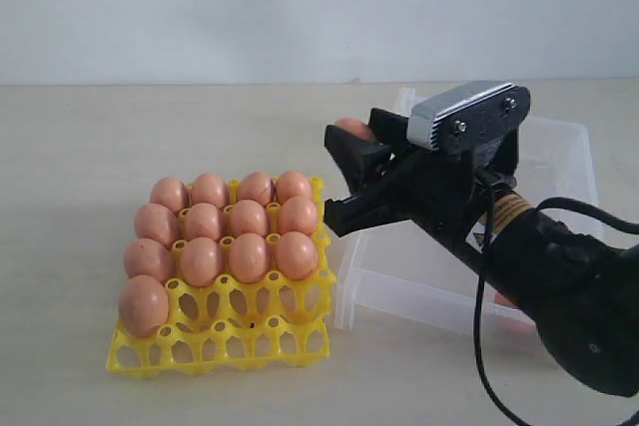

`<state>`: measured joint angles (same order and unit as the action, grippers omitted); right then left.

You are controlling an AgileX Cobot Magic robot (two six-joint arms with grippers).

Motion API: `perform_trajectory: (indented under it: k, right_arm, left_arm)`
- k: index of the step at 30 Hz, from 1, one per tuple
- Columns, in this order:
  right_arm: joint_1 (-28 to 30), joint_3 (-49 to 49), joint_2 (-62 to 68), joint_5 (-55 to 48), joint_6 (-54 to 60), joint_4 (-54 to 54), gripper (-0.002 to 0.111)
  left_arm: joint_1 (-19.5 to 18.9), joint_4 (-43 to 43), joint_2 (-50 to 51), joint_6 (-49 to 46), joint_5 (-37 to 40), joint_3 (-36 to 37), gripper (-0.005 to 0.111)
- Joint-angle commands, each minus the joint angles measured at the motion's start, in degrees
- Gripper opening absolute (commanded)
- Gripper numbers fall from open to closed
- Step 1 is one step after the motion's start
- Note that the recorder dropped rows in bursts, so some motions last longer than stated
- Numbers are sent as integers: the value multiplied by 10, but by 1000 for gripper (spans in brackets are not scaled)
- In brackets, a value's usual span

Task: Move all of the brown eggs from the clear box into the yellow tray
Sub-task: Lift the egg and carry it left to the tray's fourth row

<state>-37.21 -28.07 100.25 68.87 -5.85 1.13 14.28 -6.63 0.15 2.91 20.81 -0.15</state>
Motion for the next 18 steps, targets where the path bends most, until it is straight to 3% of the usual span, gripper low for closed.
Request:
perform_trajectory:
  k: [1,7,18]
  right_arm:
    - [1,-20,12,11,-109,86,0]
    - [-3,-26,17,11,-164,199,0]
    - [-110,-61,93,11,-159,171,0]
  left_arm:
    - [3,-1,-2,4,-2,1,4]
    - [3,-1,-2,4,-2,1,4]
    - [3,-1,-2,4,-2,1,4]
